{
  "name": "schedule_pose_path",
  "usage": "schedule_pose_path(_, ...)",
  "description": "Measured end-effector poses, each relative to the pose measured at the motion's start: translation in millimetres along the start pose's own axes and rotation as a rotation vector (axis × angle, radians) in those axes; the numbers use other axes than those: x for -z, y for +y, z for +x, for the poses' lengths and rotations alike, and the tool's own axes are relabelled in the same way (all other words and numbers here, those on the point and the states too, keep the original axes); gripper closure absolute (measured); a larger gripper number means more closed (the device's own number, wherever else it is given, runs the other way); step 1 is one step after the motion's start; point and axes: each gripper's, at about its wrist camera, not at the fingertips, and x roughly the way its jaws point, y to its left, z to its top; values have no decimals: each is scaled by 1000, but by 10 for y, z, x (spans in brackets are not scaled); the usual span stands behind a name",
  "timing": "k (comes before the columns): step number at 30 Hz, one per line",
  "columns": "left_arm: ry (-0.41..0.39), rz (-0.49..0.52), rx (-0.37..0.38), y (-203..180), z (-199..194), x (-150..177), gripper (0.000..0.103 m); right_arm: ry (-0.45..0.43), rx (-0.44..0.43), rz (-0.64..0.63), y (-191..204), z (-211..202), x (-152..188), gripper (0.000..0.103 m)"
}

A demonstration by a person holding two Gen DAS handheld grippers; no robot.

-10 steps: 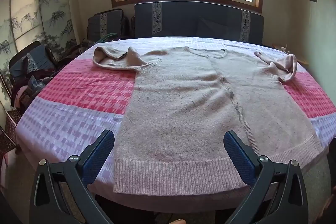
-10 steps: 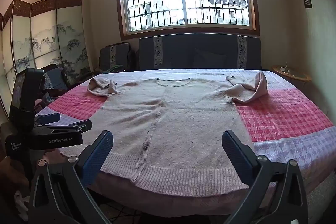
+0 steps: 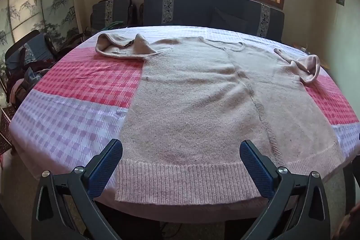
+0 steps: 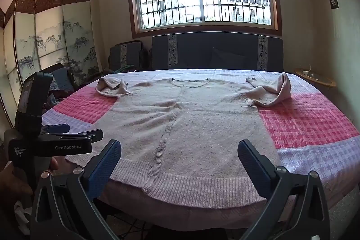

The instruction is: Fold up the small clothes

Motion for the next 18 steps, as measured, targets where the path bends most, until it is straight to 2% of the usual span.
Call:
schedule_pose_path(6, 1, 16, -23, 8, 19, -3, 0, 15, -9, 2, 214, -34, 19, 0)
schedule_pose_path(18, 7, 50, -59, -88, 117, -134, 0, 27, -6, 16, 223, -28, -110, 0)
